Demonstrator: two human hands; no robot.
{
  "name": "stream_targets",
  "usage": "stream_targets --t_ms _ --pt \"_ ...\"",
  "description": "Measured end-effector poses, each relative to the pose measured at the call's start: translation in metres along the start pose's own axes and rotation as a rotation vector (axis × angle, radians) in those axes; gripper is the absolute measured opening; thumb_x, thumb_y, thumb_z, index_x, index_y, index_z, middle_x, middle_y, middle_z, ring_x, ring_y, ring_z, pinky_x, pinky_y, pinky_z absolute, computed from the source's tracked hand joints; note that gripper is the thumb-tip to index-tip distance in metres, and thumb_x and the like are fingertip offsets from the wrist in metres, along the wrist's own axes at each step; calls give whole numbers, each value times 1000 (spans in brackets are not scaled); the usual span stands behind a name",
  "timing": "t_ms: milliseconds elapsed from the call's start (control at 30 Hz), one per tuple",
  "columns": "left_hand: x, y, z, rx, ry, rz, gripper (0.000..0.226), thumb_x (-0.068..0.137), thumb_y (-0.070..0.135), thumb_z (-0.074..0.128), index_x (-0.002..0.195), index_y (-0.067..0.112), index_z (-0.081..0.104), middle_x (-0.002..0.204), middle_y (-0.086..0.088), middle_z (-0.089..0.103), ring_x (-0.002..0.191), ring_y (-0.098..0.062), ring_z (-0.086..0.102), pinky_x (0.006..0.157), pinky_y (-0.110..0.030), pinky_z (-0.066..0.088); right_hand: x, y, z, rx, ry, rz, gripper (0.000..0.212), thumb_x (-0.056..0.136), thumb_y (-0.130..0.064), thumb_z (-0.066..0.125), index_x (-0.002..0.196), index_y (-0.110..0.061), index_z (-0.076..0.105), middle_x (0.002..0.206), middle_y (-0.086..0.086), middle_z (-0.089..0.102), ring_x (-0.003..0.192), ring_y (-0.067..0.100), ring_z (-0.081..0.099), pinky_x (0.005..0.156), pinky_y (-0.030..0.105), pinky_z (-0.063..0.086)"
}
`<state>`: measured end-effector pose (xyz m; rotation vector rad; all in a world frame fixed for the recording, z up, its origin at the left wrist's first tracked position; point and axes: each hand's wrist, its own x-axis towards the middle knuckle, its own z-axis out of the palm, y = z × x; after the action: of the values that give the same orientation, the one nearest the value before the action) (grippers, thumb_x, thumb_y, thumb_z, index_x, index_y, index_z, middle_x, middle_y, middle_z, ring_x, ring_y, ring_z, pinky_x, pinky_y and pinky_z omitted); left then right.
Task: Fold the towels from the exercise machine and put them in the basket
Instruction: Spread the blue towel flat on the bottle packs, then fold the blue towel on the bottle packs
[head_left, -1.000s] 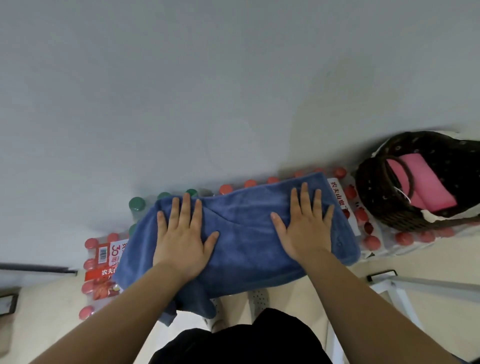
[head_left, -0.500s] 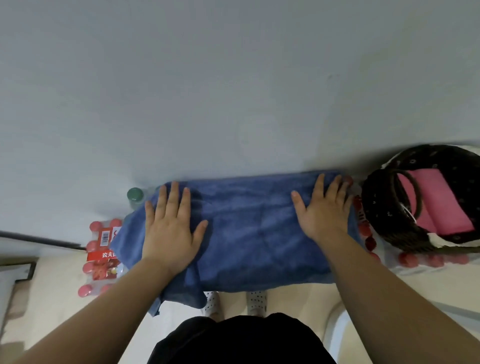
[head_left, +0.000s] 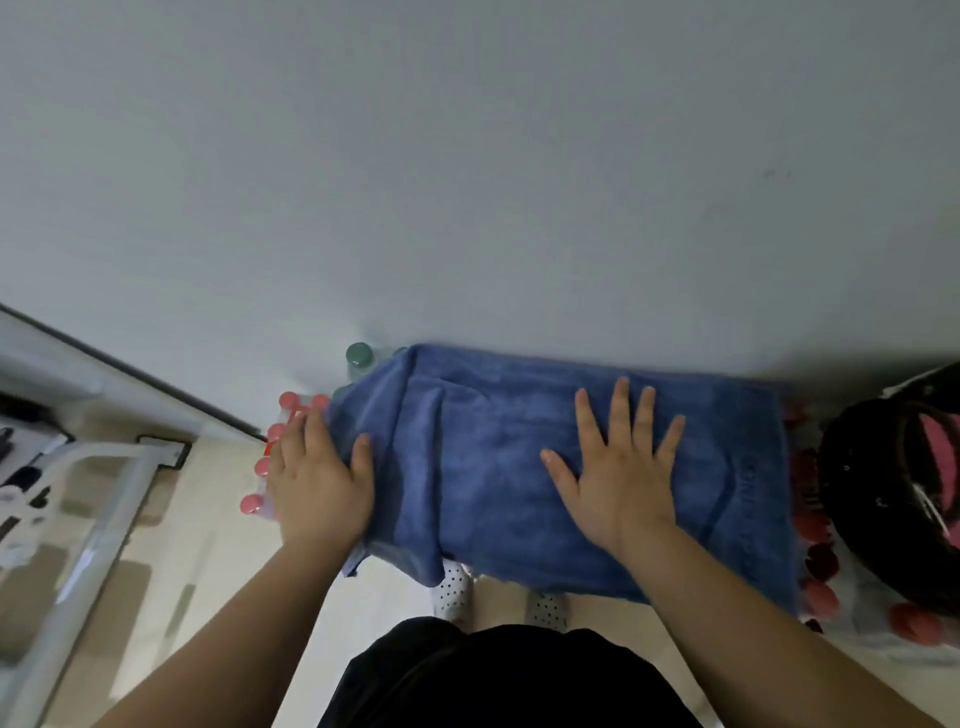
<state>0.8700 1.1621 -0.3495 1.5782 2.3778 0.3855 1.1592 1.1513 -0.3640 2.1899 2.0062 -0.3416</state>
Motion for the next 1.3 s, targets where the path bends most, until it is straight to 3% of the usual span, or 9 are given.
stream_targets --t_ms 133,200,333,800,900,967,1067,1200,1300 --pt "10 -16 -4 -31 -68 -152 49 83 57 54 106 15 64 106 -16 62 98 -39 56 90 -49 48 0 -38 -9 24 48 -246 85 90 -74 10 159 -25 4 166 15 -12 150 41 -17 112 68 -16" --pt "12 -14 -10 -116 -67 -144 29 81 47 57 92 21 65 92 -7 63 84 -33 59 77 -43 52 3 -61 -10 29 30 -347 83 91 -74 10 158 -29 -3 165 10 -20 149 37 -24 112 67 -20" --pt "26 -11 -19 -172 -41 -162 15 86 16 57 93 17 70 89 -4 65 83 -30 60 71 -32 42 10 -83 -4 -22 -42 -421 78 91 -74 8 156 -35 -12 164 3 -25 147 33 -30 113 67 -17" --pt "132 -34 -55 -545 -183 -60 29 85 4 57 107 22 62 94 3 65 87 -23 64 74 -35 54 10 -81 -2 -34 -65 -356 78 85 -76 -8 154 -41 -16 163 -9 -26 147 19 -32 120 55 -13" --pt "125 -33 -58 -770 -318 -45 36 81 0 63 106 26 62 102 5 68 91 -21 67 73 -32 56 12 -90 -6 155 -1 -283 90 83 -80 -9 158 -34 9 167 -7 3 152 14 -13 123 46 -9" --pt "114 -36 -59 -751 -375 101 34 81 3 65 101 31 61 102 9 69 86 -17 68 73 -32 56 11 -110 -17 327 104 -210 90 88 -80 4 154 -26 33 161 2 30 152 22 17 124 47 11" --pt "101 -38 -55 -783 -455 278 32 83 -1 63 90 28 53 94 -2 69 78 -20 64 71 -36 53 7 -159 -39 617 226 -234 56 99 -55 38 141 -22 54 127 1 58 118 19 53 107 37 41" --pt "89 -36 -49 -802 -488 441 38 84 -2 63 74 27 39 72 7 60 64 -11 52 63 -27 44 2 -217 -60 914 21 -205 43 101 -32 54 144 -36 48 115 -6 55 107 5 53 99 12 37" --pt "87 -35 -45 -775 -459 469 37 84 2 63 72 26 37 62 12 47 59 -5 40 60 -26 40 6 -232 -58 875 47 -98 40 101 -35 52 141 -32 54 122 -1 58 115 9 54 108 25 39"
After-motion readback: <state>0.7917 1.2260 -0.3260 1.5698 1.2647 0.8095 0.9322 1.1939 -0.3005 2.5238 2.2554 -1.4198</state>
